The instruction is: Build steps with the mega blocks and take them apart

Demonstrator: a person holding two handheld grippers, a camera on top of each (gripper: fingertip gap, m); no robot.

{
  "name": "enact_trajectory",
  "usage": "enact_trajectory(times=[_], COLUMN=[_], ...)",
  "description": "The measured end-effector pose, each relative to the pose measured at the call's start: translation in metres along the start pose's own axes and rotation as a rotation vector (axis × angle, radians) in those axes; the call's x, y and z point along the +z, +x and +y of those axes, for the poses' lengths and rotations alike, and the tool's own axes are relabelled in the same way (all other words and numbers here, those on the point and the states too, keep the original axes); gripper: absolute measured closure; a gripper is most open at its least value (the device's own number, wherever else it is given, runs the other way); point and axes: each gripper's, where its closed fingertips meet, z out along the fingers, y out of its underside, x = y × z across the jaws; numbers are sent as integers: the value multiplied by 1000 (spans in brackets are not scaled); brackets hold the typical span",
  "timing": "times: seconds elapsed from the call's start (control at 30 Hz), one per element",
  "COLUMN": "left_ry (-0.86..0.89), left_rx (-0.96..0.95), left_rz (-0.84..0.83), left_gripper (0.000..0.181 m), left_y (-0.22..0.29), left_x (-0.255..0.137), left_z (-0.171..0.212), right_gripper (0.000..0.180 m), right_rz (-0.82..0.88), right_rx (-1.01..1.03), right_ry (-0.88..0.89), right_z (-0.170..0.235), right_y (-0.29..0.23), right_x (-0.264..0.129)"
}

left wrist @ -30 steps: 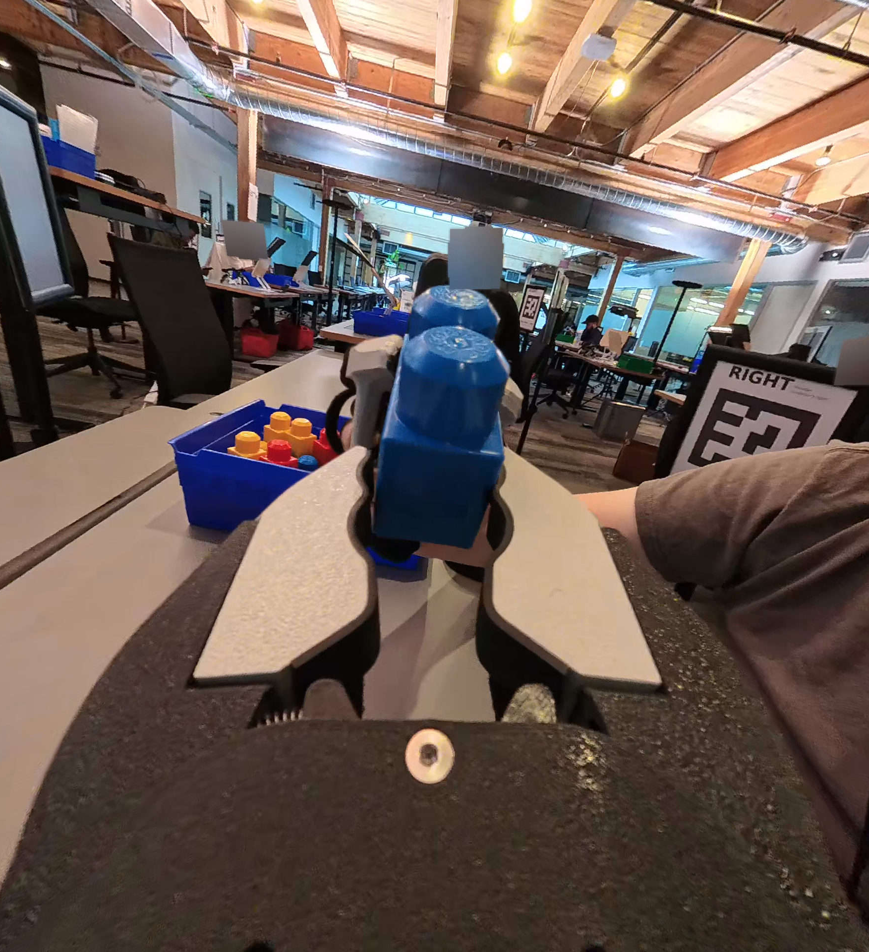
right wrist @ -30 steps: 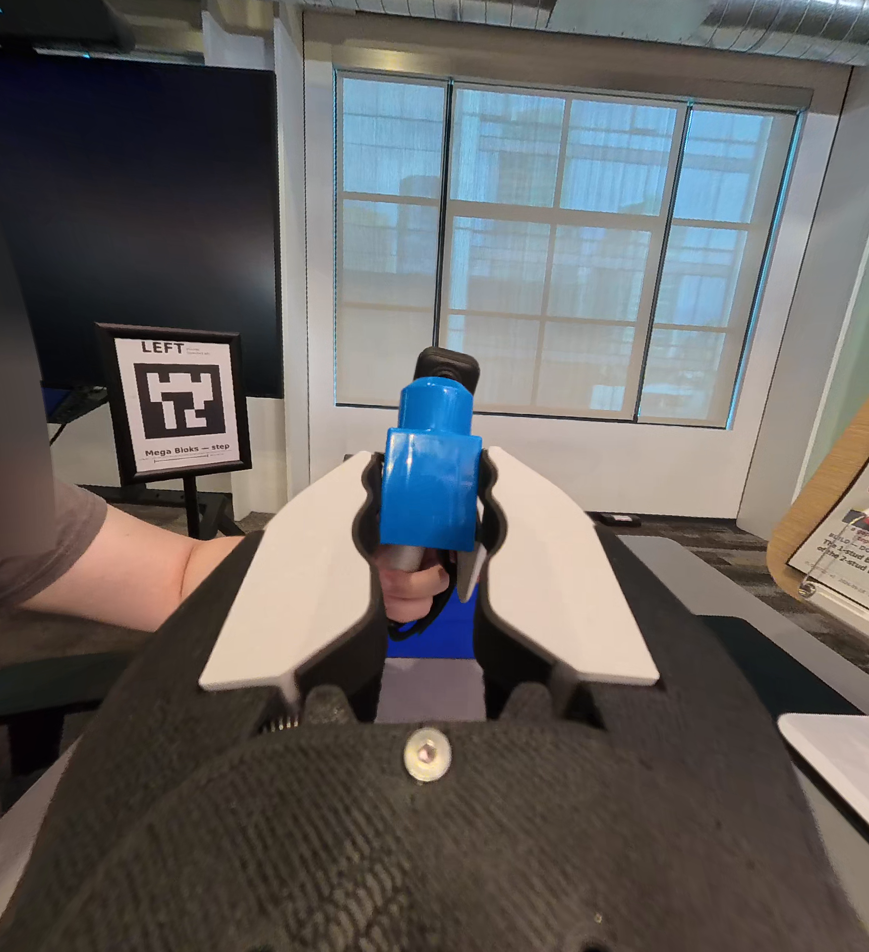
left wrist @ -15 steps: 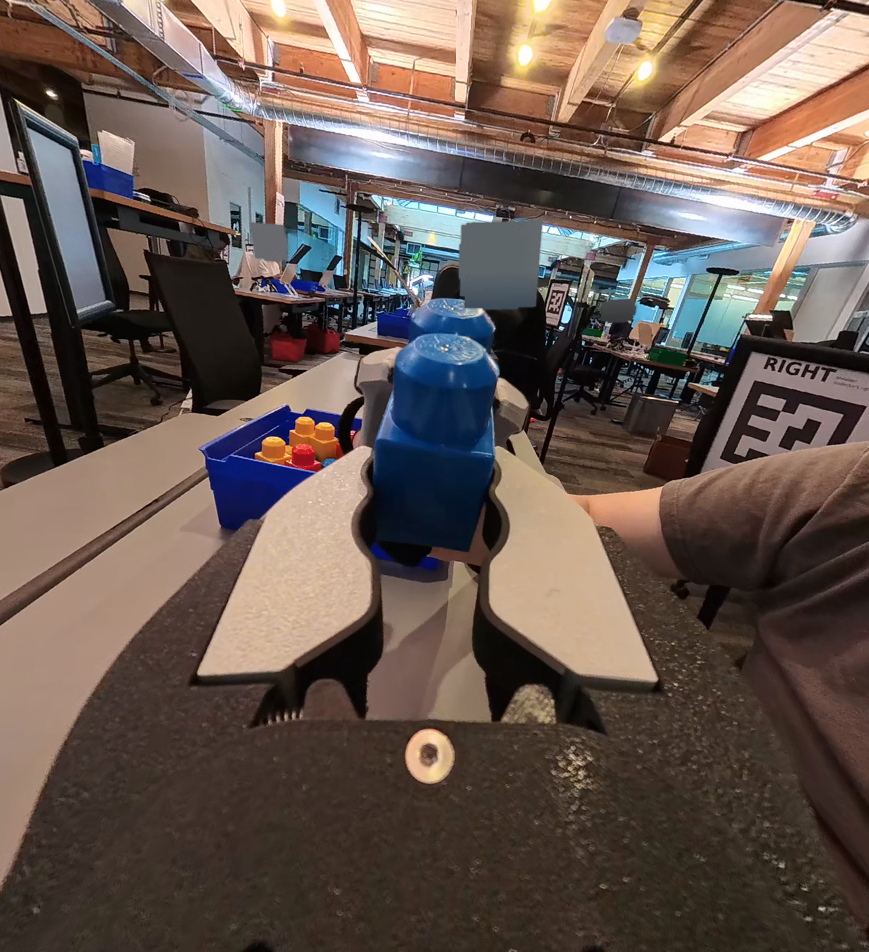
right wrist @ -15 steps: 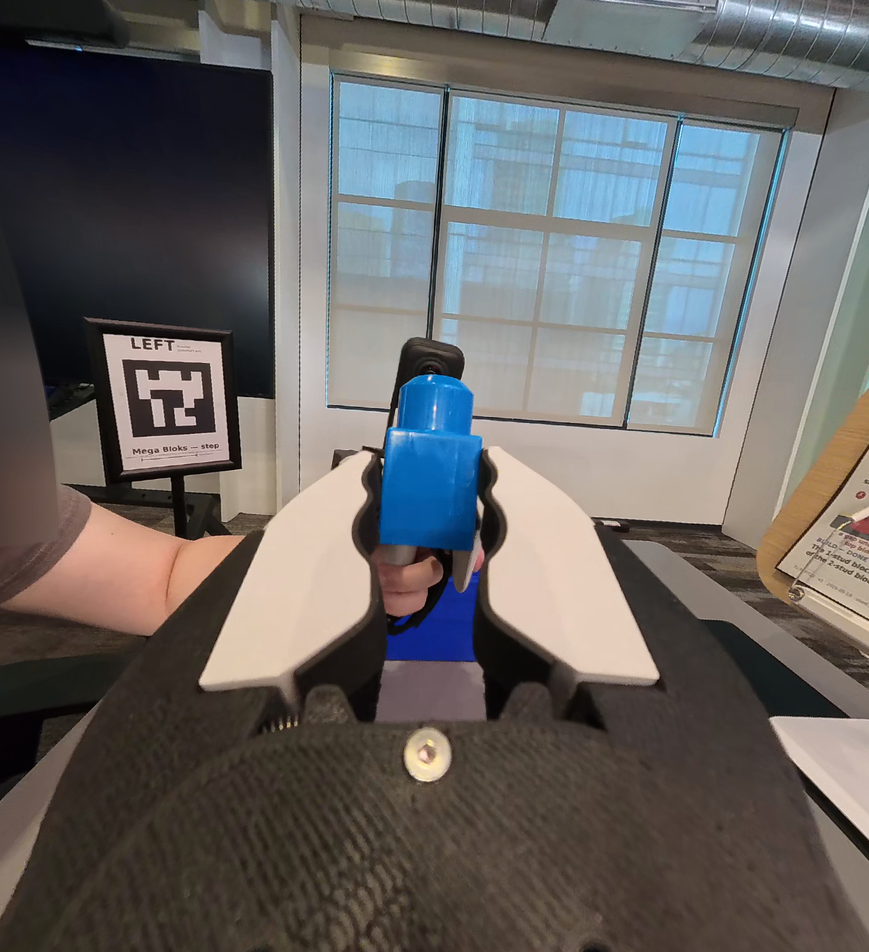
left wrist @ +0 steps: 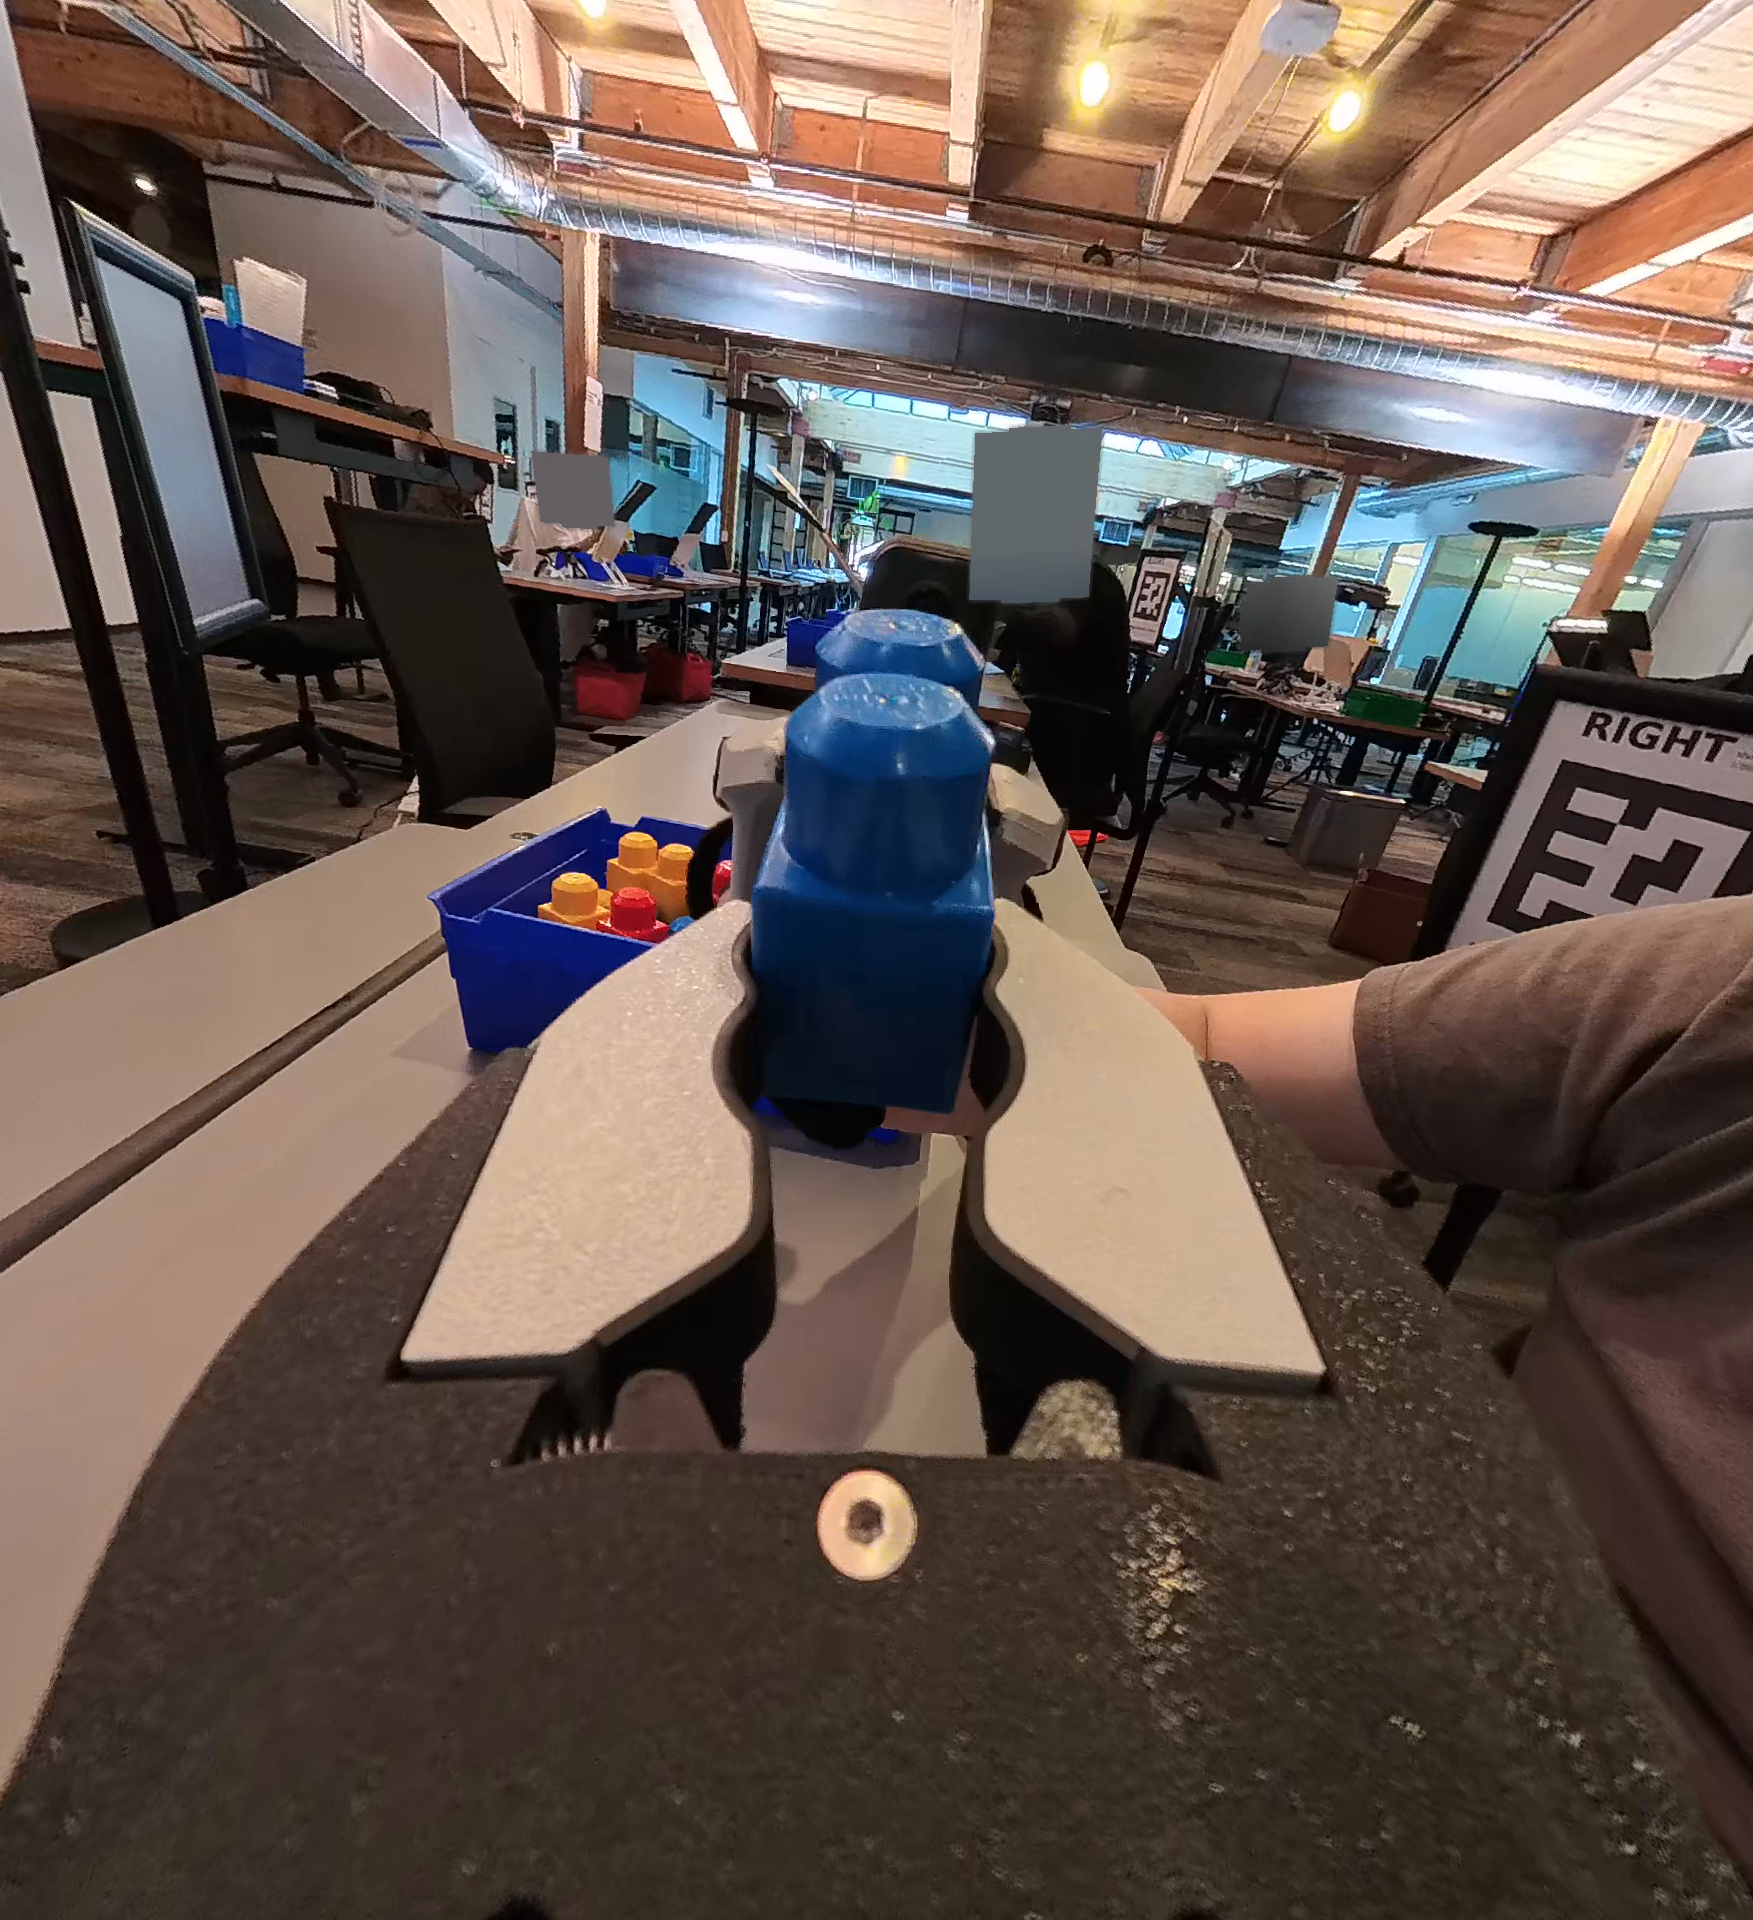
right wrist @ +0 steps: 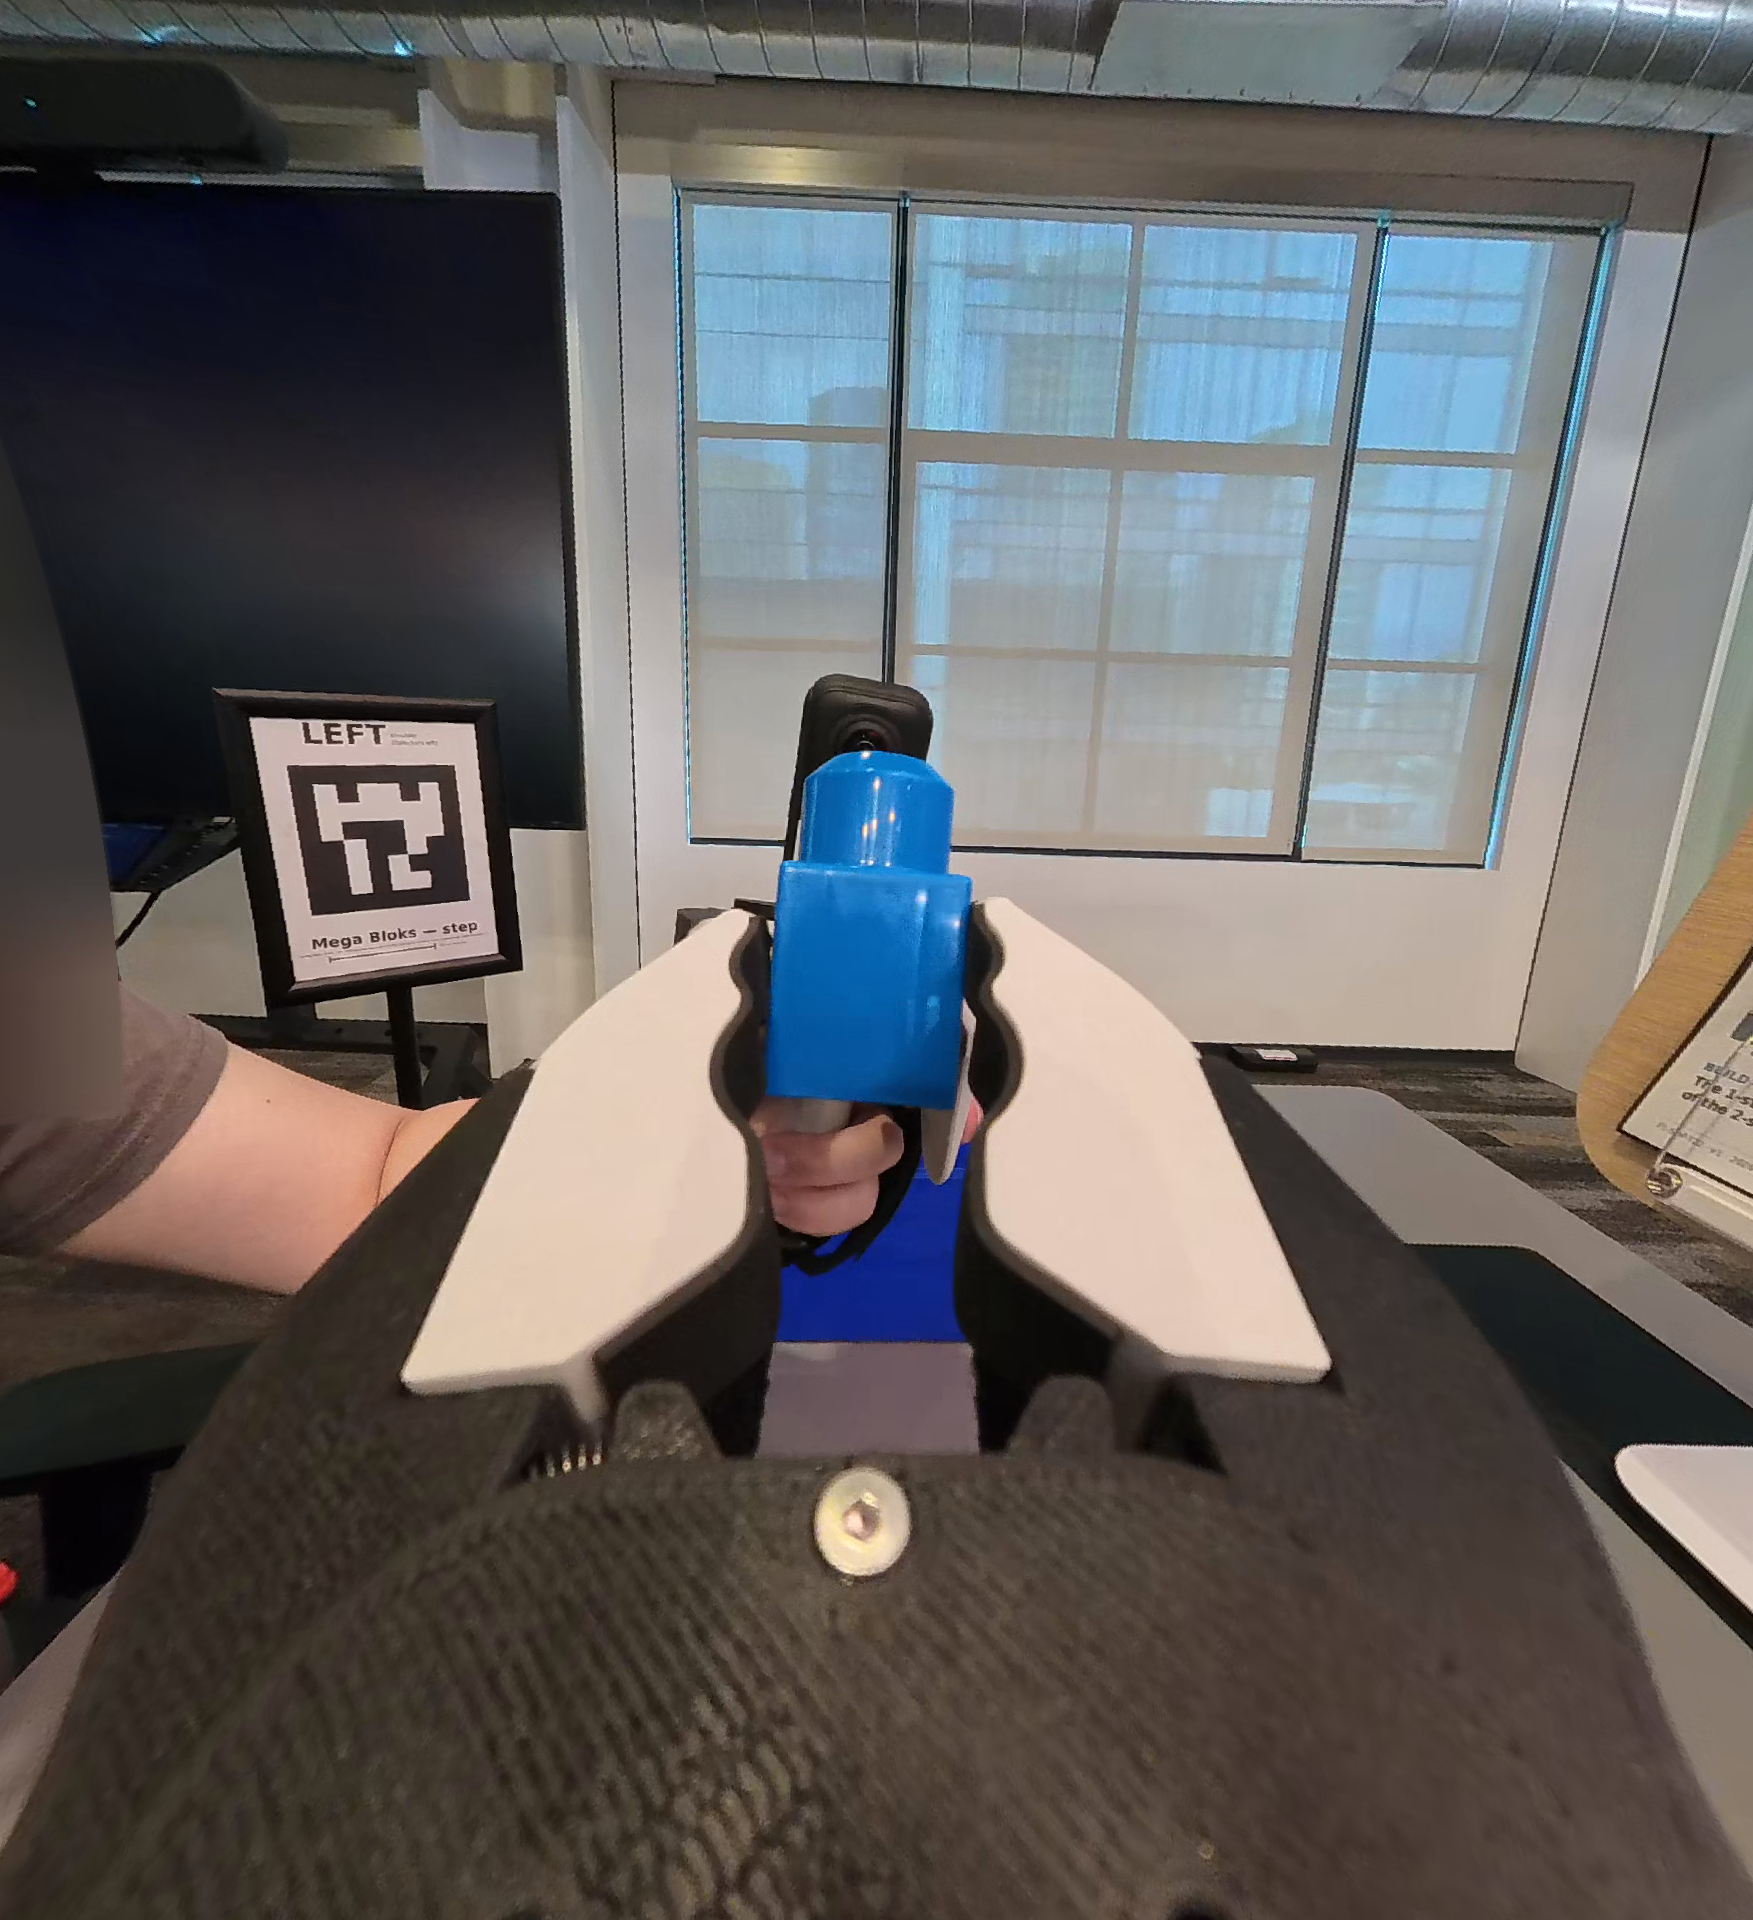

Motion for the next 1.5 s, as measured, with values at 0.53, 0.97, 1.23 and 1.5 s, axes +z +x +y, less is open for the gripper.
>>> enact_trajectory(times=[0.53,0.97,1.23,1.5], left_ry=[14,-75,-118,-169], left_rx=[10,219,186,193], left_rz=[-30,-382,-368,-356], left_gripper=[144,145,144,144], left_y=[-7,-42,-45,-44], left_x=[-9,-99,-100,-97], left_z=[-10,-65,-58,-50], right_gripper=[141,143,129,142], right_rz=[53,519,564,582], right_rx=[-119,165,117,133], right_ry=[-57,-1309,-1591,-1652], right_z=[-6,157,210,220], right_y=[8,97,103,108], right_x=[-4,-120,-146,-159])
